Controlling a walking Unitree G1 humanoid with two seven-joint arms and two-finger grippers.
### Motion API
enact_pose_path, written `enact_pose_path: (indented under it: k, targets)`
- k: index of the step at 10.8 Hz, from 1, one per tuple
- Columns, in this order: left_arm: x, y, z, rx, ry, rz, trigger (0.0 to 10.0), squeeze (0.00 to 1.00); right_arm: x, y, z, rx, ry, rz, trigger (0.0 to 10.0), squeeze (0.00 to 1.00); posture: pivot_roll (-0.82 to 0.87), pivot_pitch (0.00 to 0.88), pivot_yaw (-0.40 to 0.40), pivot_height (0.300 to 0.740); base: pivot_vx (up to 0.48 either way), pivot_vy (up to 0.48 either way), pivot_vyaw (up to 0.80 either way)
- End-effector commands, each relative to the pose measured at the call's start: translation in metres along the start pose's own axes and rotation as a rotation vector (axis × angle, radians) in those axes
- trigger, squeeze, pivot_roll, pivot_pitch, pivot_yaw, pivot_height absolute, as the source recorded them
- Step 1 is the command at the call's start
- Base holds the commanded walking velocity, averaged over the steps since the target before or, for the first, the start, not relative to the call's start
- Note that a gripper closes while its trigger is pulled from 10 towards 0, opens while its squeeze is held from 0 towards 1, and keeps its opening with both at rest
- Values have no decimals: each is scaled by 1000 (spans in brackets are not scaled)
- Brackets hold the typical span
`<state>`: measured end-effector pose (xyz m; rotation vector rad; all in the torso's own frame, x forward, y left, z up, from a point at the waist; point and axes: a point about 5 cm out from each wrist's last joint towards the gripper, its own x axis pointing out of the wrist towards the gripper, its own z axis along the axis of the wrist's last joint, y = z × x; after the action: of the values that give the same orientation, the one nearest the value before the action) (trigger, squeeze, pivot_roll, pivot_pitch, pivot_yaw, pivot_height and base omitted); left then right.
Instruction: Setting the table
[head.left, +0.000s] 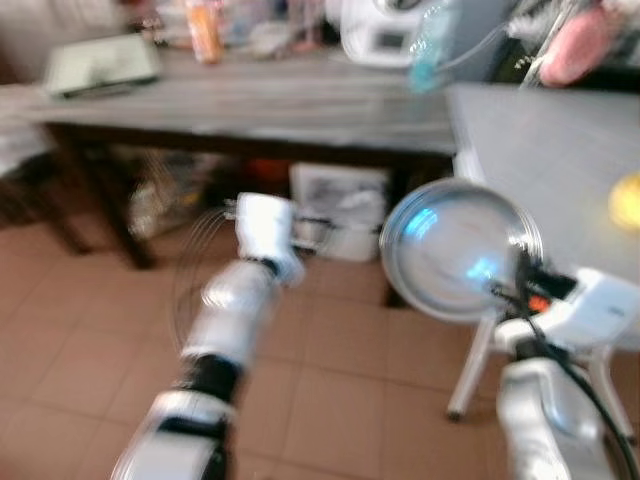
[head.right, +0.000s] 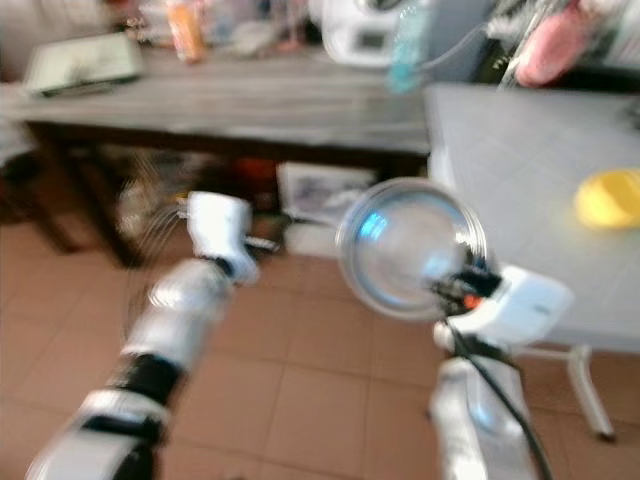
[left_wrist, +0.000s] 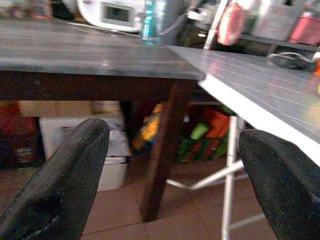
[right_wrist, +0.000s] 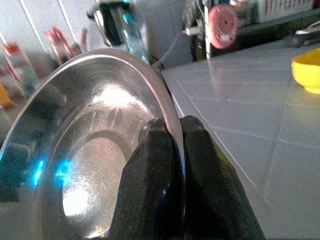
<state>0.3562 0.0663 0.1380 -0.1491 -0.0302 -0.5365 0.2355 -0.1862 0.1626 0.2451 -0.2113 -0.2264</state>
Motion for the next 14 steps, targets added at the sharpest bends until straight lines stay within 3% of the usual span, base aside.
enact_pose_path:
  k: [1,8,11,14]
  targets:
    - [-3,9,5,34,-9,28,10000,0,0,5,4,15,-26,15,10000,0,13,105,-6,740,0,480,0]
    - [-2,9,3,46,-10,56,10000,0,1,5,4,3,-30,19,10000,0,11,100,-1,740,0,476,0]
    - [-2,6,8,30,-48,26,10000,0,3,5,3,-2,-31,24,10000,0,22,96,0,740,0,0,0]
    - [-3,4,8,7,-57,-5,10000,0,3,7,3,-17,-32,35,10000,0,19,97,-3,740,334,0,0]
